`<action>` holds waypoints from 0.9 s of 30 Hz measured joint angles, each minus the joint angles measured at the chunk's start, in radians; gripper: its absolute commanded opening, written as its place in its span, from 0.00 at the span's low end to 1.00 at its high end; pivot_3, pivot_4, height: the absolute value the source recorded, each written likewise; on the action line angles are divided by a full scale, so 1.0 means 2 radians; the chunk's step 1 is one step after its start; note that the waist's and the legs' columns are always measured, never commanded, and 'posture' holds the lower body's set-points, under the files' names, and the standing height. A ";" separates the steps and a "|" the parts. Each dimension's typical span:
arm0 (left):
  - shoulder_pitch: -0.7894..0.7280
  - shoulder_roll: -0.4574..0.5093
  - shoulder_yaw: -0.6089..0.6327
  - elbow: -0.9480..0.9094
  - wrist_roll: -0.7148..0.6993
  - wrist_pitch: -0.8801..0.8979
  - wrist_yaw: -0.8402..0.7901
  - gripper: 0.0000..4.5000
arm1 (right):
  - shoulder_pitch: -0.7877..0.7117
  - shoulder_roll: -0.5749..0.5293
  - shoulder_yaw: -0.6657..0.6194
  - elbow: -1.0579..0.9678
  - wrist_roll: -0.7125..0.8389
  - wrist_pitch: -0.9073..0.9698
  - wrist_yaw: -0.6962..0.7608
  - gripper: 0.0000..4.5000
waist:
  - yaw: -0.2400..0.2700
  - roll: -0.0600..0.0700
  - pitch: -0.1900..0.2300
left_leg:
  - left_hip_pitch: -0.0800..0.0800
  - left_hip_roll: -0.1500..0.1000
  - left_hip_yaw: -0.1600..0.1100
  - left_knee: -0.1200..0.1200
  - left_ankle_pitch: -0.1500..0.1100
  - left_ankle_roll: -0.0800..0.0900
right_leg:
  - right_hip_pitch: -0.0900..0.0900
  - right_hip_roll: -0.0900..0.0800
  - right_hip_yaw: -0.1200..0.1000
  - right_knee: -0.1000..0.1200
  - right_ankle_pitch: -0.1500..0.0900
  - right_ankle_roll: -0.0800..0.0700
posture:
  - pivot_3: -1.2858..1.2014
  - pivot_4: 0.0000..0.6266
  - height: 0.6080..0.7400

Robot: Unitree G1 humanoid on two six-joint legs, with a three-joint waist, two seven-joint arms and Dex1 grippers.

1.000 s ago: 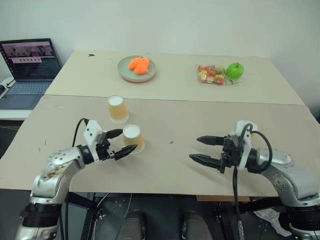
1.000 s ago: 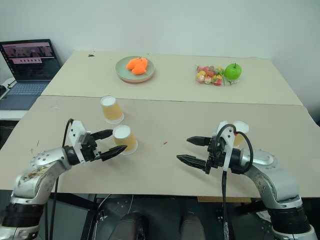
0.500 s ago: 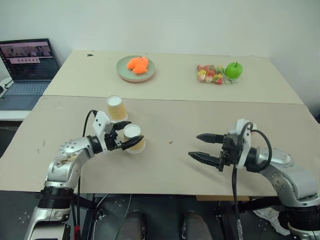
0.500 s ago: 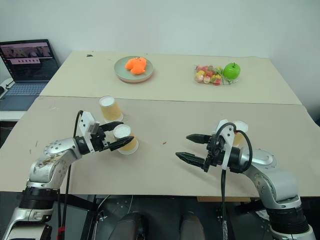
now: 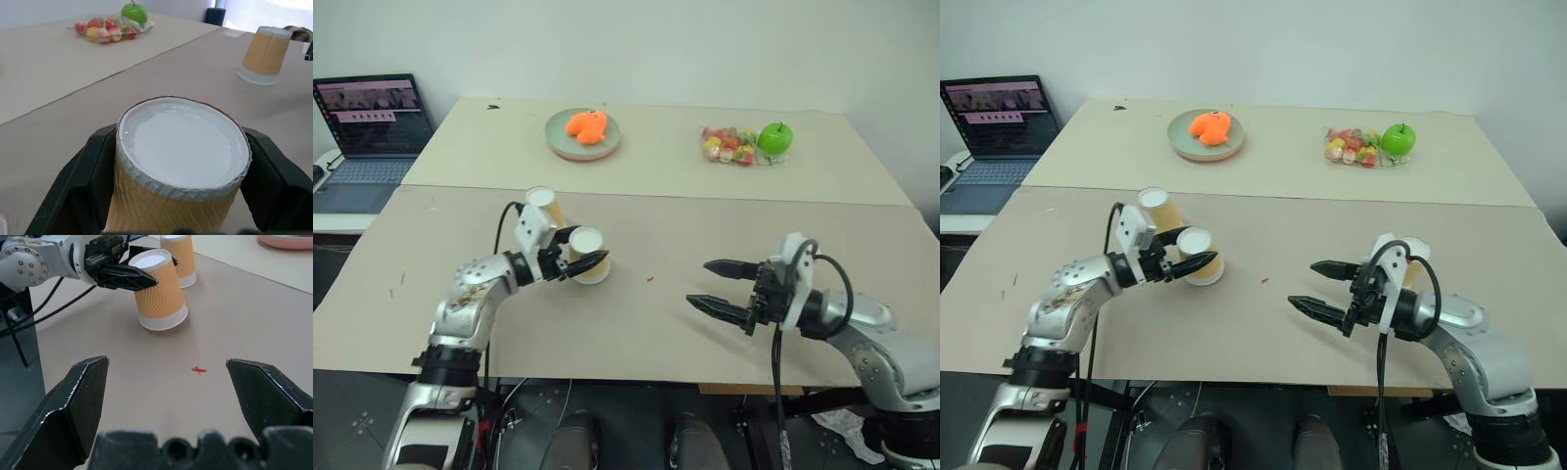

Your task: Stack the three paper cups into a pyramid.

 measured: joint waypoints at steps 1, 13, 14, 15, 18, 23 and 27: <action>-0.011 -0.007 -0.007 0.007 0.000 -0.002 -0.008 0.78 | 0.009 -0.005 -0.007 -0.009 0.008 0.004 -0.001 1.00 | 0.000 0.000 0.000 | 0.000 0.000 0.000 0.000 0.000 0.000 | 0.000 0.000 0.000 0.000 0.000 0.000 | 0.52 0.24 0.49; -0.123 -0.096 -0.074 0.194 0.050 -0.080 -0.082 0.78 | 0.107 -0.021 -0.078 -0.107 0.071 0.044 -0.048 1.00 | -0.003 -0.001 0.000 | 0.000 0.000 -0.001 0.000 -0.001 0.002 | 0.000 0.000 0.000 0.000 0.000 0.000 | 0.52 0.24 0.49; -0.129 -0.100 -0.074 0.212 0.053 -0.091 -0.085 0.78 | 0.117 -0.025 -0.088 -0.111 0.072 0.045 -0.051 1.00 | -0.003 -0.001 0.000 | 0.000 -0.001 0.000 0.000 -0.001 0.002 | 0.000 0.000 0.000 0.000 0.000 0.000 | 0.52 0.24 0.49; -0.136 -0.106 -0.075 0.228 0.056 -0.098 -0.087 0.78 | 0.133 -0.027 -0.105 -0.112 0.073 0.045 -0.051 1.00 | -0.002 -0.001 0.000 | 0.000 -0.001 -0.001 0.000 -0.001 0.002 | 0.000 0.000 0.000 0.000 0.000 0.000 | 0.52 0.24 0.49; -0.150 -0.115 -0.074 0.262 0.064 -0.115 -0.093 0.78 | 0.165 -0.034 -0.154 -0.104 0.072 0.045 -0.051 1.00 | 0.000 -0.001 0.001 | 0.000 -0.001 -0.001 0.000 -0.001 0.002 | 0.001 0.000 0.000 0.000 0.000 0.000 | 0.52 0.24 0.49; -0.166 -0.132 -0.069 0.298 0.073 -0.138 -0.096 0.78 | 0.177 -0.035 -0.173 -0.093 0.072 0.044 -0.051 1.00 | -0.001 -0.001 0.001 | 0.000 0.000 -0.001 0.000 -0.001 0.002 | 0.000 0.000 0.000 0.000 0.000 0.000 | 0.52 0.24 0.49; -0.173 -0.143 -0.065 0.319 0.079 -0.153 -0.089 0.64 | 0.174 -0.034 -0.171 -0.093 0.072 0.043 -0.052 1.00 | -0.002 -0.001 0.001 | 0.000 0.000 -0.001 0.000 -0.001 0.002 | 0.000 0.000 0.000 0.000 0.000 0.000 | 0.52 0.24 0.49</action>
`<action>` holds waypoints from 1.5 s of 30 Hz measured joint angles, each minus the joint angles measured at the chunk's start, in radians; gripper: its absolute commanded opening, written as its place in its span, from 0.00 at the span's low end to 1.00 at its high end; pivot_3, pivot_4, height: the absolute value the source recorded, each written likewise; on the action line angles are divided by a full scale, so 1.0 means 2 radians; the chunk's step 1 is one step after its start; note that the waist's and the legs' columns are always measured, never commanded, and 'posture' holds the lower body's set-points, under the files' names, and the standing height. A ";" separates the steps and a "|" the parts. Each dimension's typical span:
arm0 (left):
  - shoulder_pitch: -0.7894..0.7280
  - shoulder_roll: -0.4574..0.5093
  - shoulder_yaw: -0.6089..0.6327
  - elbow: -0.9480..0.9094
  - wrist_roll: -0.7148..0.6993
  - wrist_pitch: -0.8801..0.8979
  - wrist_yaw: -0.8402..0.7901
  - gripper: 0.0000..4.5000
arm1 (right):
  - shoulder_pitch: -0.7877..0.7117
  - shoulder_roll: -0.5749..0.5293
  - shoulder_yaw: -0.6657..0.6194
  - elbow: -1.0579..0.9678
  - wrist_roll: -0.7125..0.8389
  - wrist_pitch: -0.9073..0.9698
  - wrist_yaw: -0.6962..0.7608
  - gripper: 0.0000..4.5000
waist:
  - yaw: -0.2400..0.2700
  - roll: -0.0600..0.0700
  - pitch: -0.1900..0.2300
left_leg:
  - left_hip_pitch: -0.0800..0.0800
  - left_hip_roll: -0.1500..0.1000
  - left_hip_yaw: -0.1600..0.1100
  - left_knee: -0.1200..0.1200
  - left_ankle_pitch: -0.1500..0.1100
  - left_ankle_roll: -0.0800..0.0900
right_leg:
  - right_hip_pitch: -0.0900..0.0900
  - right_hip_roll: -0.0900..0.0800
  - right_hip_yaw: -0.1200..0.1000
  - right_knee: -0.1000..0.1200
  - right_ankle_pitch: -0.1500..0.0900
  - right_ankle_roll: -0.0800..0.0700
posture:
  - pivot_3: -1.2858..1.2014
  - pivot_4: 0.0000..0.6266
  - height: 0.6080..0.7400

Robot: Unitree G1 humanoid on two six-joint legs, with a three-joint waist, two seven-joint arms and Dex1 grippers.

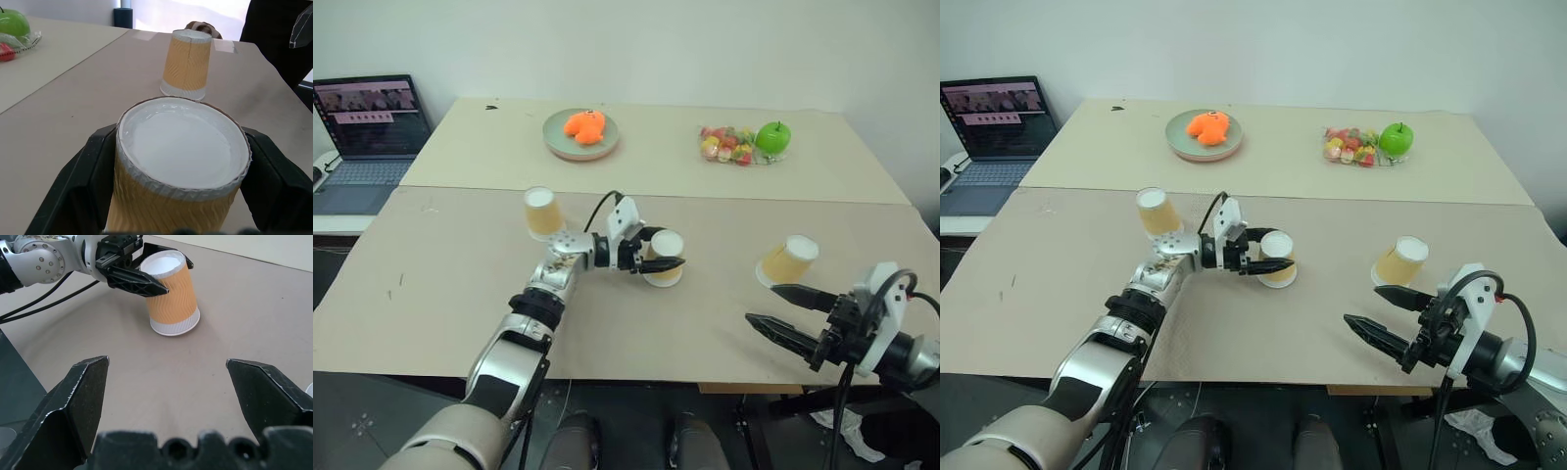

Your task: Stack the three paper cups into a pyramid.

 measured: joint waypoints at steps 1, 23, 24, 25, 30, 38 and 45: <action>-0.003 -0.002 0.005 0.005 0.000 -0.002 0.004 0.59 | -0.004 0.000 0.004 0.000 0.000 0.000 -0.001 1.00 | 0.000 0.000 0.000 | 0.000 0.000 0.000 0.000 0.000 0.000 | 0.000 0.000 0.000 0.000 0.000 0.000 | 0.52 0.24 0.49; 0.059 0.037 0.053 -0.207 -0.067 0.158 0.034 0.52 | -0.080 0.001 0.068 0.048 -0.019 -0.009 0.014 1.00 | 0.001 0.000 0.000 | 0.001 0.000 0.000 0.000 0.000 0.000 | 0.001 0.000 0.000 0.000 0.000 0.000 | 0.52 0.24 0.49; 0.059 0.033 0.048 -0.204 -0.065 0.157 0.035 0.52 | -0.081 0.001 0.070 0.048 -0.019 -0.009 0.014 1.00 | 0.002 0.000 0.000 | 0.001 0.000 0.000 0.000 0.000 0.000 | 0.001 0.000 0.000 0.000 0.000 0.000 | 0.52 0.24 0.49; 0.059 0.027 0.041 -0.198 -0.059 0.153 0.035 0.52 | -0.082 0.001 0.071 0.048 -0.019 -0.009 0.014 1.00 | 0.002 0.000 0.000 | 0.001 0.000 0.000 0.000 0.000 0.000 | 0.001 0.000 0.000 0.000 0.000 0.000 | 0.52 0.24 0.49; 0.058 0.016 0.019 -0.147 -0.037 0.122 0.033 0.52 | -0.069 0.001 0.071 0.042 -0.019 -0.010 0.011 1.00 | 0.001 0.000 0.000 | 0.001 0.000 0.000 0.000 0.000 0.000 | 0.001 0.000 0.000 0.000 0.000 0.000 | 0.52 0.24 0.49; 0.027 -0.002 0.007 -0.075 -0.015 0.085 0.016 0.88 | -0.047 0.010 0.067 0.022 -0.019 -0.011 -0.004 1.00 | 0.003 0.000 0.000 | 0.001 0.000 -0.001 0.000 0.000 0.000 | 0.001 0.000 0.000 0.000 0.000 0.000 | 0.52 0.24 0.49; 0.014 -0.011 0.007 -0.063 -0.009 0.073 0.007 1.00 | -0.046 0.011 0.066 0.019 -0.019 -0.013 -0.010 1.00 | 0.002 0.000 0.000 | 0.001 0.000 -0.001 0.000 0.000 0.000 | 0.001 0.000 0.000 0.000 0.000 0.000 | 0.52 0.24 0.49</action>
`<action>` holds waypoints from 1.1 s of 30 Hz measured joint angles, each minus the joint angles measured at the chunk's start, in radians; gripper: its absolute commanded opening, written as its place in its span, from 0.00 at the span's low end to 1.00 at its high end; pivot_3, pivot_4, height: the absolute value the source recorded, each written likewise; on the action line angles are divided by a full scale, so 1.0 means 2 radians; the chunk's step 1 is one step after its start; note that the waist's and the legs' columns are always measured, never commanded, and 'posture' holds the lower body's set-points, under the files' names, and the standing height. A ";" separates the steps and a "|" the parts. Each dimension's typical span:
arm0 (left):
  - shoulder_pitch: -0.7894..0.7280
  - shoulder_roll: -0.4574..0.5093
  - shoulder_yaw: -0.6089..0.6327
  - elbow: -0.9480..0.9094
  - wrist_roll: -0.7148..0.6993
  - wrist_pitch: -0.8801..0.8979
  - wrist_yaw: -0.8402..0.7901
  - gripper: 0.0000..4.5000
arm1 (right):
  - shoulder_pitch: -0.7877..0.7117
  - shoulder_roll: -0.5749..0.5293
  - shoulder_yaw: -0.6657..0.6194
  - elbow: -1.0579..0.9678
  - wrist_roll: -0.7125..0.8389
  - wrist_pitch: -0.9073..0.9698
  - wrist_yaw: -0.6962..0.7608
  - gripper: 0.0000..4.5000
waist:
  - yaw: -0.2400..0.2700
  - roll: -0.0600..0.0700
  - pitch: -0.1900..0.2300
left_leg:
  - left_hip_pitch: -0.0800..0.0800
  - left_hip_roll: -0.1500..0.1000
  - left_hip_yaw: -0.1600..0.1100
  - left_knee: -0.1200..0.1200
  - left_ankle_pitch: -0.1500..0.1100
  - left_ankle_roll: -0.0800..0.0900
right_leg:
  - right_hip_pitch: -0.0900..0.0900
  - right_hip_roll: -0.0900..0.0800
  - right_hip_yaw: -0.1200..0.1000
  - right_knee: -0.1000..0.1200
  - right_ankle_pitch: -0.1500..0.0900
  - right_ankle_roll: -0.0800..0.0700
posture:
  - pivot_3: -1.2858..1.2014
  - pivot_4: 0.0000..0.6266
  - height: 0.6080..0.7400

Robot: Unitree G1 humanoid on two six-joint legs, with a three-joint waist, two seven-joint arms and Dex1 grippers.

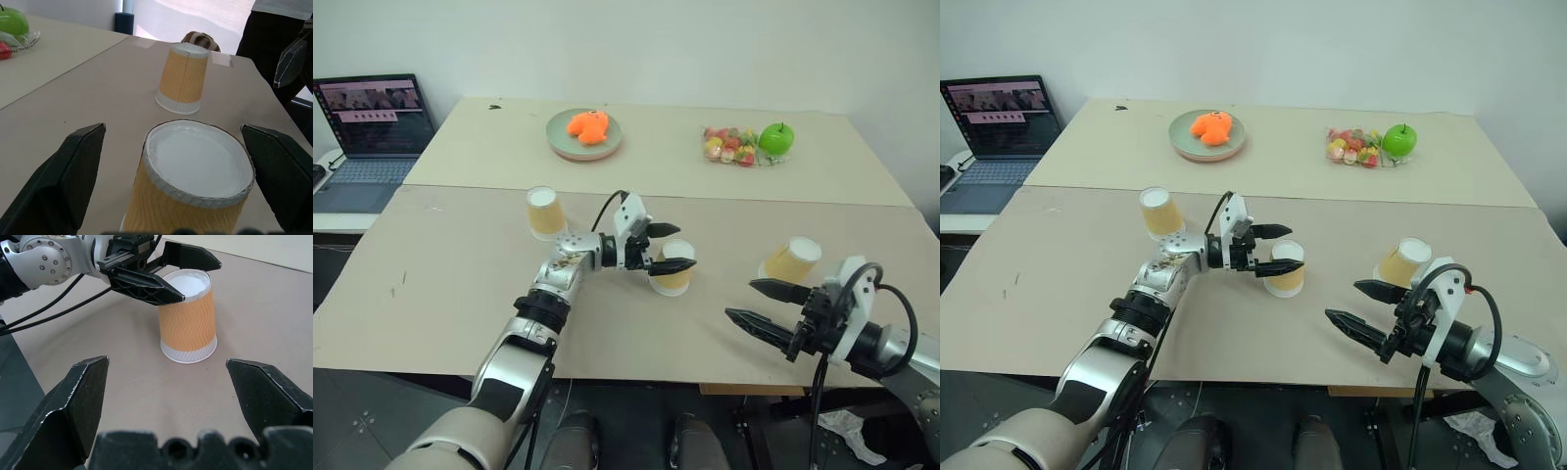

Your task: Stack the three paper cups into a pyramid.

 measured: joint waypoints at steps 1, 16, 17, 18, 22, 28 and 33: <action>0.000 0.000 0.001 0.000 0.000 -0.003 0.001 1.00 | 0.000 0.000 0.000 0.000 0.000 0.000 0.000 1.00 | 0.000 0.000 0.000 | 0.000 0.000 0.000 0.000 0.000 0.000 | 0.000 0.000 0.000 0.000 0.000 0.000 | 0.52 0.24 0.49; 0.017 0.065 0.119 -0.232 -0.104 0.137 0.100 1.00 | -0.014 -0.001 0.005 0.015 -0.002 -0.001 0.011 1.00 | -0.004 0.000 0.000 | 0.001 0.002 0.000 0.000 0.000 0.000 | 0.000 0.000 0.000 0.000 0.000 0.000 | 0.52 0.24 0.49; 0.022 0.073 0.129 -0.241 -0.105 0.141 0.116 1.00 | -0.017 -0.001 0.007 0.017 -0.003 -0.002 0.012 1.00 | -0.004 0.000 0.000 | 0.001 0.002 0.000 0.000 0.000 0.000 | 0.001 0.000 0.000 0.000 0.000 0.000 | 0.52 0.24 0.49; 0.030 0.080 0.136 -0.246 -0.101 0.144 0.137 1.00 | -0.020 -0.001 0.010 0.018 -0.005 -0.002 0.012 1.00 | -0.004 0.000 0.000 | 0.002 0.002 0.000 0.000 0.000 0.000 | 0.002 0.000 0.000 0.000 0.000 0.000 | 0.52 0.24 0.49; 0.060 0.096 0.164 -0.246 -0.065 0.141 0.230 1.00 | -0.023 0.001 0.017 0.020 -0.006 -0.006 0.016 1.00 | -0.003 0.000 0.000 | 0.003 0.002 0.000 0.000 0.000 0.000 | 0.003 0.000 0.000 0.000 0.000 0.000 | 0.52 0.24 0.49; 0.084 0.099 0.197 -0.245 -0.029 0.144 0.352 1.00 | -0.024 0.002 0.026 0.023 -0.006 -0.007 0.021 1.00 | 0.000 0.000 0.000 | 0.003 0.001 0.000 0.000 0.000 -0.001 | 0.003 0.000 0.000 0.000 0.000 0.000 | 0.52 0.24 0.49; 0.110 0.107 0.184 -0.231 -0.013 0.119 0.354 1.00 | -0.025 0.002 0.028 0.029 -0.011 -0.012 0.021 1.00 | -0.001 0.000 0.000 | 0.003 0.001 0.000 0.000 0.000 -0.001 | 0.003 0.000 -0.001 0.000 0.000 0.000 | 0.52 0.24 0.49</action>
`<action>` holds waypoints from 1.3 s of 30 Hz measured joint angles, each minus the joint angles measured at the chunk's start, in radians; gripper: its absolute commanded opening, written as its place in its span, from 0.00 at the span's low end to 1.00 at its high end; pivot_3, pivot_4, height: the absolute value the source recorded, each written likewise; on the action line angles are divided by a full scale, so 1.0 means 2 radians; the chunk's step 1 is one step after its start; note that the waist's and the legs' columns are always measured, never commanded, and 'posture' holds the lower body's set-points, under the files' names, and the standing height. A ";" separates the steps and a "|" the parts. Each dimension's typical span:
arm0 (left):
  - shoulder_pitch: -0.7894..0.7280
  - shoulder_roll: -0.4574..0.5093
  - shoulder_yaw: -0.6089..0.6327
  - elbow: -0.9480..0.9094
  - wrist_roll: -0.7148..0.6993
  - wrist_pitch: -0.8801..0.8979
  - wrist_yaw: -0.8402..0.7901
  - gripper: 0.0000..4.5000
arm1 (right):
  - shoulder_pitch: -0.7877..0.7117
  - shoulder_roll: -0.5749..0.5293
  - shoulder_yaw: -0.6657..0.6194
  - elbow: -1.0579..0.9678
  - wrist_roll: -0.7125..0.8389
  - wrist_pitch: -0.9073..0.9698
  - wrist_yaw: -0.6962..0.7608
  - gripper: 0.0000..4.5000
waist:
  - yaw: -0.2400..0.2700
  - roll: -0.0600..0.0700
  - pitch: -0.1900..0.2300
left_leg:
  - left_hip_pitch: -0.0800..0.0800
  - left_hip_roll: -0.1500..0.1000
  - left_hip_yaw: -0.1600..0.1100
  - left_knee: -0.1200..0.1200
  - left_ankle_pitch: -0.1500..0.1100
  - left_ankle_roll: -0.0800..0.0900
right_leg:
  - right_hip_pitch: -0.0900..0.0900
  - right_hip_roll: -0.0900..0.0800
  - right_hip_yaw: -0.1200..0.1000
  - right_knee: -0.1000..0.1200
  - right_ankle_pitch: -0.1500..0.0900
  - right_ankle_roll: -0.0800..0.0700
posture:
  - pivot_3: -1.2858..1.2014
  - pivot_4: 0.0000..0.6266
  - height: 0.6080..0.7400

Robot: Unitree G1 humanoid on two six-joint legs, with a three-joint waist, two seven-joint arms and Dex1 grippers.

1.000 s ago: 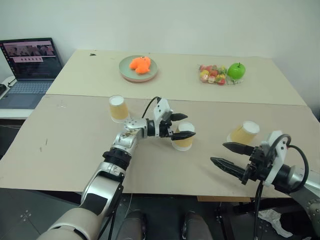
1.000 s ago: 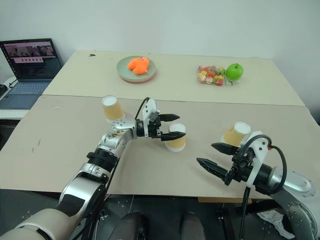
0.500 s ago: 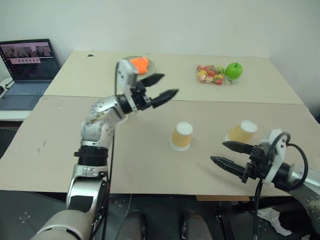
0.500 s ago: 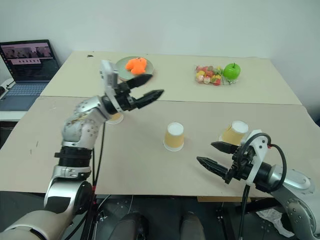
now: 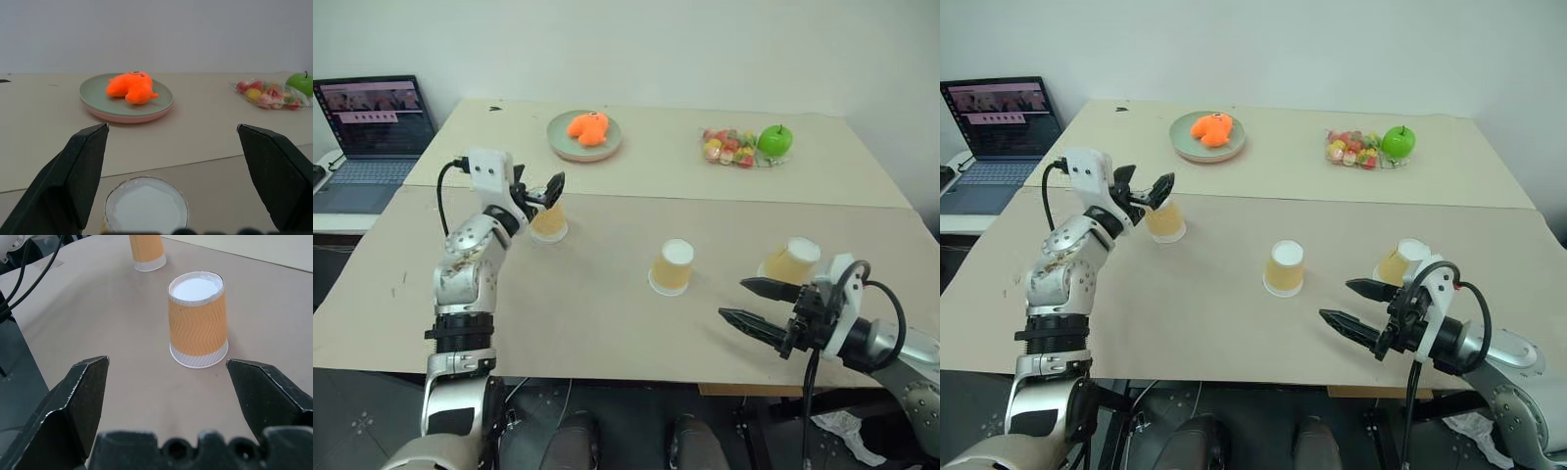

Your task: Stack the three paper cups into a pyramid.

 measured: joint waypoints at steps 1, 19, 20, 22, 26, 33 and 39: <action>0.002 0.001 -0.002 0.007 0.003 -0.008 -0.002 1.00 | -0.001 0.001 0.000 0.000 0.000 -0.001 0.000 1.00 | 0.000 0.000 0.000 | 0.000 0.000 0.000 0.000 0.000 0.000 | 0.000 0.000 0.000 0.000 0.000 0.000 | 0.52 0.24 0.49; -0.056 0.007 -0.006 0.157 0.014 -0.093 -0.011 1.00 | -0.044 0.024 -0.040 -0.006 0.071 0.001 -0.035 1.00 | -0.001 0.000 0.000 | 0.000 -0.001 0.000 0.000 0.000 0.000 | 0.000 0.000 0.000 0.000 0.000 0.000 | 0.52 0.24 0.49; -0.058 0.006 -0.006 0.164 0.014 -0.095 -0.011 1.00 | -0.043 0.023 -0.040 -0.006 0.071 0.001 -0.036 1.00 | -0.001 0.000 0.000 | 0.000 -0.001 0.000 0.000 0.000 0.000 | 0.000 0.000 0.000 0.000 0.000 0.000 | 0.52 0.24 0.49; -0.059 0.004 -0.007 0.176 0.014 -0.100 -0.013 1.00 | -0.042 0.021 -0.039 -0.006 0.071 0.001 -0.038 1.00 | -0.002 0.000 0.000 | 0.000 -0.001 0.000 0.000 0.000 0.000 | 0.000 0.000 0.000 0.000 0.000 0.000 | 0.52 0.24 0.49; -0.059 0.002 -0.012 0.180 0.014 -0.102 -0.021 1.00 | -0.041 0.021 -0.038 -0.006 0.071 0.001 -0.041 1.00 | -0.002 0.000 0.000 | 0.000 -0.001 0.000 0.000 0.000 0.000 | 0.000 0.000 0.000 0.000 0.000 0.000 | 0.52 0.24 0.49; -0.050 0.002 -0.024 0.181 0.022 -0.106 -0.023 1.00 | -0.036 0.021 -0.035 -0.010 0.070 0.001 -0.047 1.00 | -0.002 0.000 0.000 | 0.000 -0.001 0.000 0.000 0.000 0.000 | 0.000 0.000 0.000 0.000 0.000 0.000 | 0.52 0.24 0.49; -0.049 0.001 -0.030 0.197 0.034 -0.117 -0.023 0.88 | -0.036 0.021 -0.032 -0.010 0.070 0.001 -0.052 1.00 | -0.002 0.000 0.000 | 0.000 -0.001 0.000 0.000 0.000 0.000 | 0.000 0.000 0.000 0.000 0.000 0.000 | 0.52 0.24 0.49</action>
